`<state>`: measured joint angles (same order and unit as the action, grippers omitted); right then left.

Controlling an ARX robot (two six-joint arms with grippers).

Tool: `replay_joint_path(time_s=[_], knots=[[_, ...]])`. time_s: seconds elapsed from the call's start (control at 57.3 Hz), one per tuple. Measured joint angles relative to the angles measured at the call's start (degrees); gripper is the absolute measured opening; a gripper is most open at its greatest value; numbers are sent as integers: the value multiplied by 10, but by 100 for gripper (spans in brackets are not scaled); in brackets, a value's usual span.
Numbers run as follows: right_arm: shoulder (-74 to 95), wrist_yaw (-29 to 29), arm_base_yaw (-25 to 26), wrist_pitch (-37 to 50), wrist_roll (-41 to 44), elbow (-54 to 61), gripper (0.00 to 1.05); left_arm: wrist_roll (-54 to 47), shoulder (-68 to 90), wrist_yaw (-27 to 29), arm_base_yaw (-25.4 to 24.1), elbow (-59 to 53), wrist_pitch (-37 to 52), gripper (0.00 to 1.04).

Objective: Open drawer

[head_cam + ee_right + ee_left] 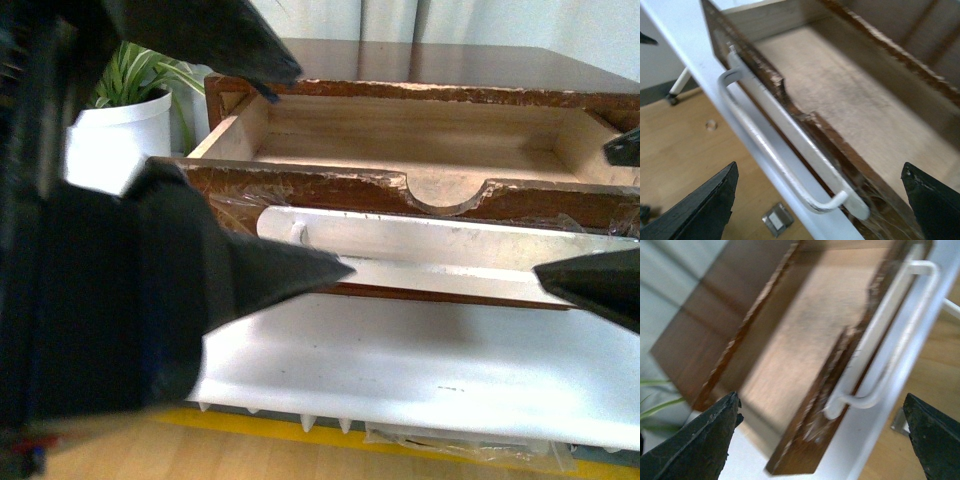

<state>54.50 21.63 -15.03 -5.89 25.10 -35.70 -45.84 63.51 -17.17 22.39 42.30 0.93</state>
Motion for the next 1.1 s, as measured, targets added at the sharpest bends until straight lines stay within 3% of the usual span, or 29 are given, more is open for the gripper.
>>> replay_joint_path(time_s=[0.209, 0.523, 0.61, 0.715, 0.837, 0.89, 0.924, 0.977, 1.099], knots=[[-167, -115, 3, 54, -125, 119, 96, 191, -156, 94, -76, -130, 114, 99], [-390, -278, -37, -19, -234, 212, 96, 424, -372, 181, -183, -273, -10, 99], [-426, -287, -23, -16, -276, 225, 96, 461, -416, 185, -211, -295, -58, 99], [-441, -297, 7, -2, -315, 236, 96, 480, -424, 183, -216, -299, -63, 99], [-442, -296, 9, -2, -327, 238, 96, 487, -426, 182, -216, -299, -63, 99], [-444, -306, 7, 5, -326, 240, 94, 480, -437, 175, -219, -316, -18, 93], [-450, -339, 5, 33, -306, 252, 88, 475, -449, 172, -220, -341, 40, 86], [-460, -345, 11, 47, -287, 263, 79, 472, -462, 172, -221, -360, 82, 77], [-478, -318, 42, 50, -264, 283, 58, 467, -483, 172, -222, -372, 92, 55]])
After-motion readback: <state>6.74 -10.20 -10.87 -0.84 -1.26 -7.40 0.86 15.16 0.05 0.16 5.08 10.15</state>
